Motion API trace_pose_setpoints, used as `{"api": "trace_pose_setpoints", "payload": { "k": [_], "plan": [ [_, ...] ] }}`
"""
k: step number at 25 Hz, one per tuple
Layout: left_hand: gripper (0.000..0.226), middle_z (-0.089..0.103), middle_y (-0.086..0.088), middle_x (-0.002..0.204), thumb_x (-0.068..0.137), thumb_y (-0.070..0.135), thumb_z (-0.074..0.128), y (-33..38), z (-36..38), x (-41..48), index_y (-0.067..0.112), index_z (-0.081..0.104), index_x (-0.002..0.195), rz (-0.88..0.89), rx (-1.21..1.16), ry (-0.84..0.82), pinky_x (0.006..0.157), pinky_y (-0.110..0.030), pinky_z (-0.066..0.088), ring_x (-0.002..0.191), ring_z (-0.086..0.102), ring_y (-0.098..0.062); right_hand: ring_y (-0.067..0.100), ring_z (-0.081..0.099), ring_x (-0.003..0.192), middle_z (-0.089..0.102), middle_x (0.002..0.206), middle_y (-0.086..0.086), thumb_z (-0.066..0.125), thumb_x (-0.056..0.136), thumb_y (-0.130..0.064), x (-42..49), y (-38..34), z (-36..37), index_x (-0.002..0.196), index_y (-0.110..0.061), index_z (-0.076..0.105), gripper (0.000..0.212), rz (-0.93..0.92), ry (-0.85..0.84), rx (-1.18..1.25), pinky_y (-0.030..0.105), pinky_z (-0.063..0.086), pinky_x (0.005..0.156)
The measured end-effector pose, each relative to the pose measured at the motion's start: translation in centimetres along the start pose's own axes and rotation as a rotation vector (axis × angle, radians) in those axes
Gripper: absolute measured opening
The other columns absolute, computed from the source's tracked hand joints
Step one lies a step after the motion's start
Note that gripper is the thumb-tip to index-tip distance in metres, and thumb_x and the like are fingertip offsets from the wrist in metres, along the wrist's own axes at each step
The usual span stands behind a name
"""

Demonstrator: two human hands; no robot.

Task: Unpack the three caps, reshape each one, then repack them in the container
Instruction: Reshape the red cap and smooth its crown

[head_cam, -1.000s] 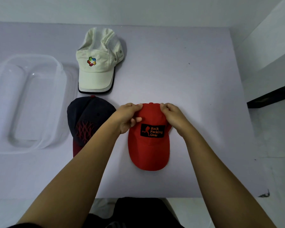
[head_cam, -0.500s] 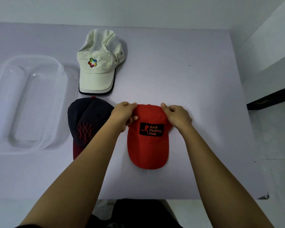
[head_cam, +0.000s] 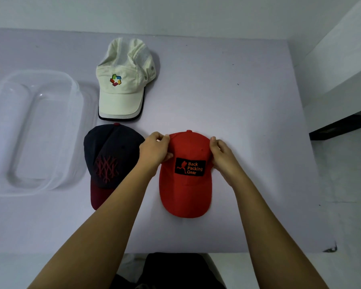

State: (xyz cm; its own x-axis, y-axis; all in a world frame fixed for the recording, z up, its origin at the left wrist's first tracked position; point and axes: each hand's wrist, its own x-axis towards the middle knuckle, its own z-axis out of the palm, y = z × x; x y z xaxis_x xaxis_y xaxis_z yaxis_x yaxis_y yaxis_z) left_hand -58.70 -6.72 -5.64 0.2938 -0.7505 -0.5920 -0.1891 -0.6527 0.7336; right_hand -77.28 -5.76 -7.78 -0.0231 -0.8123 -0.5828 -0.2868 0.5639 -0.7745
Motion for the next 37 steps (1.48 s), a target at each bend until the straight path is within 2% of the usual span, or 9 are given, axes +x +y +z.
{"api": "trace_pose_setpoints", "payload": {
  "k": [4,9,15,22,25,28,31,34,37],
  "plan": [
    [0.028,0.060,-0.011,0.065,0.099,0.038,0.036,-0.2,-0.2,-0.9,0.013,0.046,0.095,0.091,0.102,-0.066,0.039,-0.019,0.049,0.037,0.058,-0.011,0.008,0.057,0.066,0.059,0.072,-0.004,0.039,0.092,-0.055,-1.0,0.4,0.0,0.098,-0.019,0.057,0.040,-0.052,0.025,-0.163,0.025,0.042,0.068],
    [0.031,0.061,-0.011,0.058,0.099,0.042,0.030,-0.9,-0.4,-1.8,0.014,0.042,0.093,0.173,0.152,-0.058,0.055,-0.032,0.059,0.041,0.061,-0.016,0.014,0.054,0.082,0.054,0.087,-0.007,0.033,0.093,-0.055,-1.8,0.5,0.2,0.103,-0.020,0.047,0.039,-0.035,-0.015,-0.202,0.027,0.041,0.071],
    [0.040,0.058,-0.006,0.064,0.098,0.042,0.037,-1.7,-0.1,-1.8,0.005,0.050,0.097,0.242,0.176,0.025,0.058,-0.034,0.052,0.052,0.058,-0.021,0.006,0.042,0.071,0.045,0.084,-0.007,0.035,0.095,-0.048,-2.5,1.1,0.4,0.102,-0.016,0.040,0.033,0.025,-0.068,0.094,0.021,0.036,0.063],
    [0.043,0.040,-0.004,0.054,0.090,0.034,0.051,-2.1,-0.3,-1.4,0.008,0.039,0.058,0.233,0.230,0.052,0.052,-0.028,0.033,0.050,0.037,-0.016,0.010,0.053,0.086,0.061,0.098,-0.003,0.039,0.099,-0.039,-2.4,1.0,-0.3,0.098,-0.022,0.056,0.024,0.143,-0.104,0.366,0.027,0.041,0.080],
    [0.045,0.039,-0.001,0.054,0.094,0.030,0.047,-1.8,-0.2,-1.0,0.010,0.035,0.056,0.279,0.312,0.056,0.053,-0.029,0.032,0.053,0.037,-0.016,0.009,0.047,0.072,0.057,0.087,-0.006,0.039,0.100,-0.033,-2.2,0.9,-0.2,0.090,-0.025,0.052,0.018,0.210,-0.081,0.509,0.025,0.038,0.070],
    [0.044,0.049,-0.003,0.062,0.097,0.040,0.038,-1.6,-0.3,-0.5,0.013,0.040,0.062,0.227,0.387,-0.002,0.061,-0.032,0.041,0.060,0.050,-0.020,0.006,0.041,0.066,0.050,0.089,-0.006,0.043,0.098,-0.035,-2.2,0.6,-0.1,0.095,-0.025,0.052,0.013,0.164,0.041,0.297,0.020,0.033,0.060],
    [0.044,0.060,-0.007,0.066,0.095,0.049,0.034,-1.0,-0.9,-0.3,0.015,0.047,0.070,0.192,0.456,-0.043,0.062,-0.030,0.046,0.057,0.062,-0.019,0.006,0.051,0.091,0.054,0.107,-0.006,0.049,0.094,-0.037,-1.7,0.2,-1.0,0.110,-0.018,0.053,0.025,0.046,0.198,0.126,0.022,0.037,0.079],
    [0.039,0.057,-0.005,0.056,0.094,0.036,0.043,1.0,-1.7,0.4,0.007,0.056,0.072,0.159,0.436,0.001,0.055,-0.024,0.041,0.049,0.055,-0.014,0.015,0.051,0.114,0.058,0.121,0.001,0.040,0.095,-0.047,-0.6,-1.0,-1.9,0.114,-0.015,0.058,0.041,0.019,0.116,-0.007,0.027,0.034,0.090],
    [0.026,0.049,-0.005,0.056,0.092,0.029,0.053,3.4,-1.6,1.3,0.003,0.058,0.090,-0.118,0.249,-0.173,0.032,-0.012,0.029,0.027,0.041,-0.006,0.020,0.046,0.125,0.053,0.135,0.004,0.037,0.092,-0.057,1.2,-2.9,-1.7,0.124,-0.016,0.058,0.056,0.133,-0.051,-0.155,0.033,0.033,0.099]
  ]
}}
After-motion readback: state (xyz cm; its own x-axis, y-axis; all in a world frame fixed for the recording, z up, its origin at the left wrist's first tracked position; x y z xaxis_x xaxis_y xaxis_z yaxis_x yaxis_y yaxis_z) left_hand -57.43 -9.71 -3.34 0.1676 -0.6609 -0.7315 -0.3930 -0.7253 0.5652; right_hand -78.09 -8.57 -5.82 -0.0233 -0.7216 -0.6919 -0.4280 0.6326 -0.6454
